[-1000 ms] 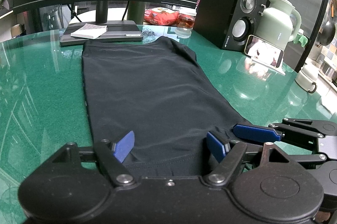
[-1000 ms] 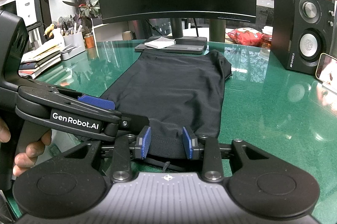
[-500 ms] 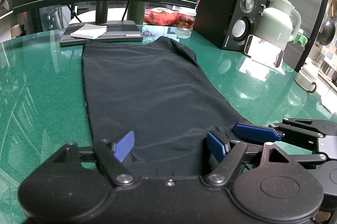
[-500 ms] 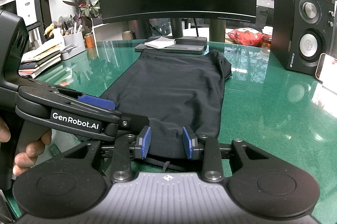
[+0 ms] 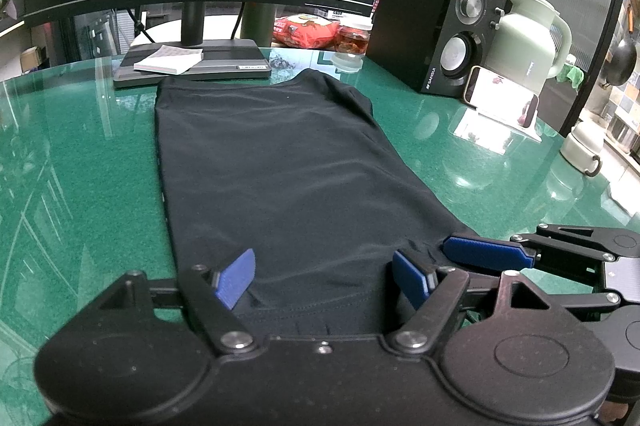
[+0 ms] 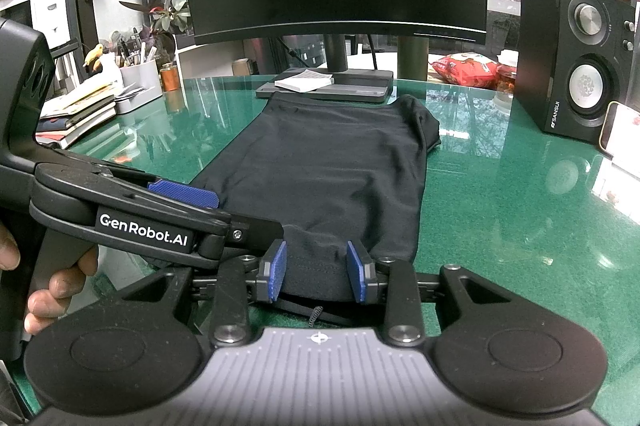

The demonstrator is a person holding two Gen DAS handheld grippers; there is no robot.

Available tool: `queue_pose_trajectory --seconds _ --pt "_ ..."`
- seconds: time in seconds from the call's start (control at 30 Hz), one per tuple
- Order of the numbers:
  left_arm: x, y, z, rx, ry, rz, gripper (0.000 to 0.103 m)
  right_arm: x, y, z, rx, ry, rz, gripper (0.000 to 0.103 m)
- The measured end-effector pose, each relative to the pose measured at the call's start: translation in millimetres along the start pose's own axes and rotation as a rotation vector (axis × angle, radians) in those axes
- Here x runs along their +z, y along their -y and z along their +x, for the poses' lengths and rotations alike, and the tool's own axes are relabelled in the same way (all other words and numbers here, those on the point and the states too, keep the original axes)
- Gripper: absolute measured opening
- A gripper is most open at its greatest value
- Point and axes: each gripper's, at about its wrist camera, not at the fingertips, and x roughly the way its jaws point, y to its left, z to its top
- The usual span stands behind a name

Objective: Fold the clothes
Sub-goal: 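Keep gripping the black garment hem with both tools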

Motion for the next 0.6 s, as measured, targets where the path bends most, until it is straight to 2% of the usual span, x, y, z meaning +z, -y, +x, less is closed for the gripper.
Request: queue_pose_trajectory --seconds 0.6 --pt "-0.6 0.8 0.0 0.0 0.001 0.0 0.076 1.7 1.0 -0.4 -0.001 0.0 -0.001 0.033"
